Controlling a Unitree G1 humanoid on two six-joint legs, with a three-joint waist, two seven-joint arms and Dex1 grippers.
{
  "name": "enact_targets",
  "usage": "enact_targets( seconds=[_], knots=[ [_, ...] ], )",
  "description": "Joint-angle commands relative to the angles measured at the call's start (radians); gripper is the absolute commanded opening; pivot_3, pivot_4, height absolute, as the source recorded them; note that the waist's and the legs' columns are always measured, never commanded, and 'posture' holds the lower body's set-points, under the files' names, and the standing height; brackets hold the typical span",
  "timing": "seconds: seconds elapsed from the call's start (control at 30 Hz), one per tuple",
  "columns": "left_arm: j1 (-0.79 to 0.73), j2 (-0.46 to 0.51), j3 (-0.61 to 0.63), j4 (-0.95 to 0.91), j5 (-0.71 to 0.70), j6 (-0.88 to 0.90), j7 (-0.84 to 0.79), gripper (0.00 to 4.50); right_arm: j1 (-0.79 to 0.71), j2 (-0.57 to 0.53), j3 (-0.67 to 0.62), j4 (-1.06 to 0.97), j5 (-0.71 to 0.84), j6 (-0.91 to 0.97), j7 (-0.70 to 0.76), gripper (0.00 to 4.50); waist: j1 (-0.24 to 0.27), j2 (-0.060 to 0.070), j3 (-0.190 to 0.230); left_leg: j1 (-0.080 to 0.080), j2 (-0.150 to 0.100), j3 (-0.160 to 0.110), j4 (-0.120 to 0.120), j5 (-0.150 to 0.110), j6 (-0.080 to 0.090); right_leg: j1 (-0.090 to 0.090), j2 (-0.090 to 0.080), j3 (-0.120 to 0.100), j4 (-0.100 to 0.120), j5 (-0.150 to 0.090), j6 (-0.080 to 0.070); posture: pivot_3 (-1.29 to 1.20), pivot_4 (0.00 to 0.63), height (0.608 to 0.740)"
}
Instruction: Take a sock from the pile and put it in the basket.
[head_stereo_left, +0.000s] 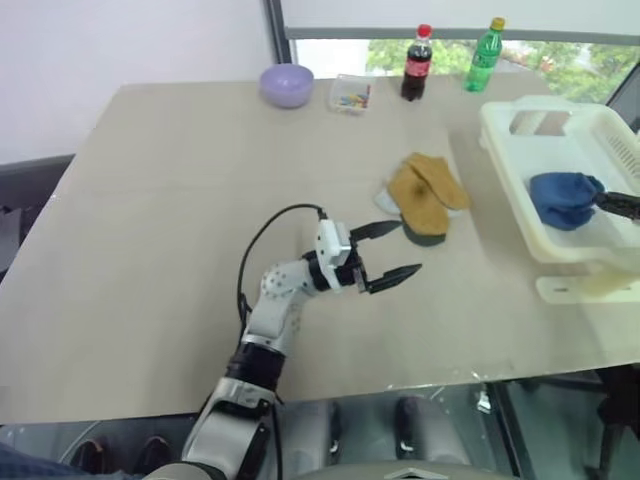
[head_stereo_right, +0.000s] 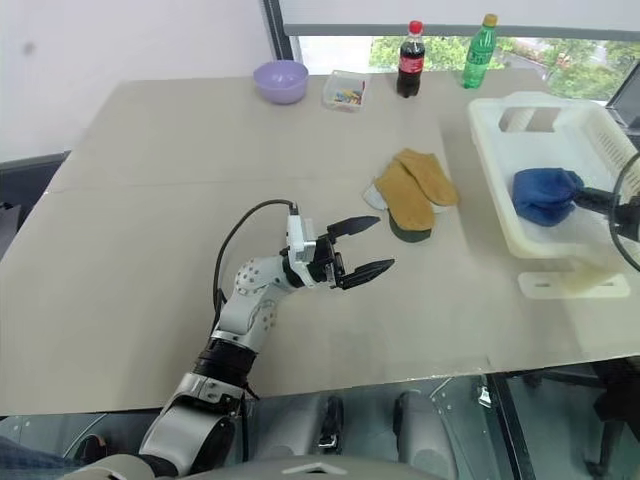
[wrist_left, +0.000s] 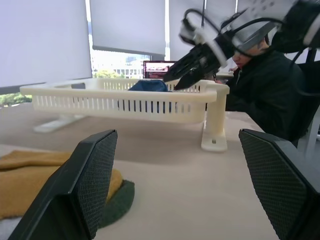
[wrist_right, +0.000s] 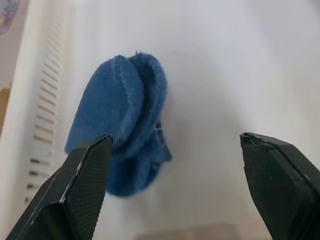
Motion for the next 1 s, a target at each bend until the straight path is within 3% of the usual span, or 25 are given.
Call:
enact_targets(
  seconds=[0.03,0.17,0.3,0.4,0.5,0.6,0.77,1.0],
  knots=[
    [0.040,0.031,0.009,-0.068,0.015,0.040,0.046,4.19,0.038,0.036,-0.116,-0.256,0.145,-0.052,0.147,4.17,-0.009,0.001,0.000,0.001,0.001,0.000,0.000,0.000,0.000,0.000,0.001,0.001,0.000,0.000,0.000,0.00,0.150,0.740],
    [0.114,0.056,0.029,-0.164,0.000,0.093,0.111,4.19,0.183,0.110,-0.057,-0.495,0.217,-0.047,0.209,4.17,-0.008,0.000,0.000,0.002,0.003,-0.003,0.000,0.000,0.000,0.002,0.002,-0.002,0.001,0.000,0.000,0.00,0.150,0.740],
    [0.234,0.146,0.044,-0.293,0.031,0.216,0.186,4.19,0.319,0.355,-0.026,-0.683,0.295,-0.216,0.253,4.17,-0.004,-0.002,-0.001,0.002,0.002,-0.003,0.001,0.000,0.000,0.004,0.001,-0.002,0.000,0.000,0.000,0.00,0.150,0.740],
    [0.326,0.188,0.083,-0.389,0.015,0.268,0.243,4.19,0.419,0.419,0.014,-0.729,0.330,-0.199,0.256,4.17,0.004,0.005,0.000,0.000,0.002,-0.002,0.001,0.000,0.000,0.001,0.000,-0.001,0.001,0.000,0.000,0.00,0.150,0.740],
    [0.461,0.226,0.143,-0.503,0.003,0.335,0.321,4.19,0.599,0.401,0.148,-0.700,0.110,-0.387,0.373,4.17,0.010,0.000,-0.002,0.000,0.001,-0.004,0.002,0.000,0.000,0.002,-0.002,-0.002,0.000,0.000,0.000,0.00,0.150,0.740],
    [0.579,0.256,0.163,-0.567,0.031,0.341,0.355,4.19,0.676,0.384,0.181,-0.626,0.021,-0.545,0.490,4.17,0.007,0.001,-0.002,0.000,0.000,-0.006,0.002,0.000,-0.001,0.003,-0.003,-0.002,-0.002,0.000,0.000,0.00,0.150,0.740],
    [0.775,0.279,0.211,-0.636,0.039,0.292,0.381,4.19,0.658,0.316,0.154,-0.475,-0.020,-0.649,0.606,4.17,-0.002,0.001,-0.001,0.014,0.001,0.002,0.001,-0.001,0.000,0.010,-0.008,0.002,0.000,-0.003,-0.004,0.00,0.150,0.740],
    [0.853,0.309,0.282,-0.627,0.054,0.205,0.390,4.19,0.598,0.286,0.128,-0.382,0.006,-0.683,0.672,4.17,0.003,0.002,-0.002,0.014,0.004,0.002,-0.001,-0.001,-0.001,0.008,-0.007,0.001,0.001,-0.004,-0.006,0.00,0.150,0.740]
  ],
)
